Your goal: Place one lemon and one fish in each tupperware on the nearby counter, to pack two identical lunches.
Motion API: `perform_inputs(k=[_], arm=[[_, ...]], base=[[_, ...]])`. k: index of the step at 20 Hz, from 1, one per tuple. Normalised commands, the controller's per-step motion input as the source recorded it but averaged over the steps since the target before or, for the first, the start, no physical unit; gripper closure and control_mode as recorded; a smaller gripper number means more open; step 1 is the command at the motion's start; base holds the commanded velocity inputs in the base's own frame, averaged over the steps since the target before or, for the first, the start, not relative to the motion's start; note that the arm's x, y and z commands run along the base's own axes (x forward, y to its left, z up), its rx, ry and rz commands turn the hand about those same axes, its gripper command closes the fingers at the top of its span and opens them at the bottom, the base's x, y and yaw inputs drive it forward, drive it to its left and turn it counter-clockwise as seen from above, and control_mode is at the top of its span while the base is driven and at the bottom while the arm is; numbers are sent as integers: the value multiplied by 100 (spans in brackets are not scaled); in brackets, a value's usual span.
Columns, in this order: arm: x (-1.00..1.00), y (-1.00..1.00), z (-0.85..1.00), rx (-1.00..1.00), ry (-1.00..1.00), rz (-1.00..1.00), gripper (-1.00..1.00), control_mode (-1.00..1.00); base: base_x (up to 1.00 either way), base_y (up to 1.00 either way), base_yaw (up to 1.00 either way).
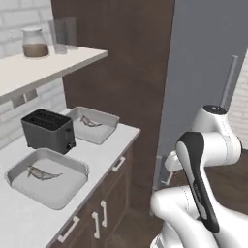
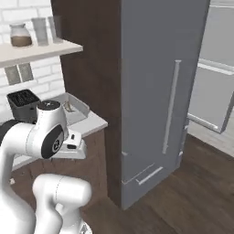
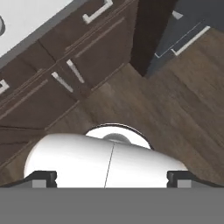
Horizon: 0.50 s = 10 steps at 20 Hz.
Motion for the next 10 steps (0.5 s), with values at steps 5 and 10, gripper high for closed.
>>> perform_inputs(k=[5, 10], arm=[[0, 0, 0, 0, 0, 0, -100, 100], [0, 0, 0, 0, 0, 0, -100, 100]], base=[[0, -30, -85], [0, -38, -83]])
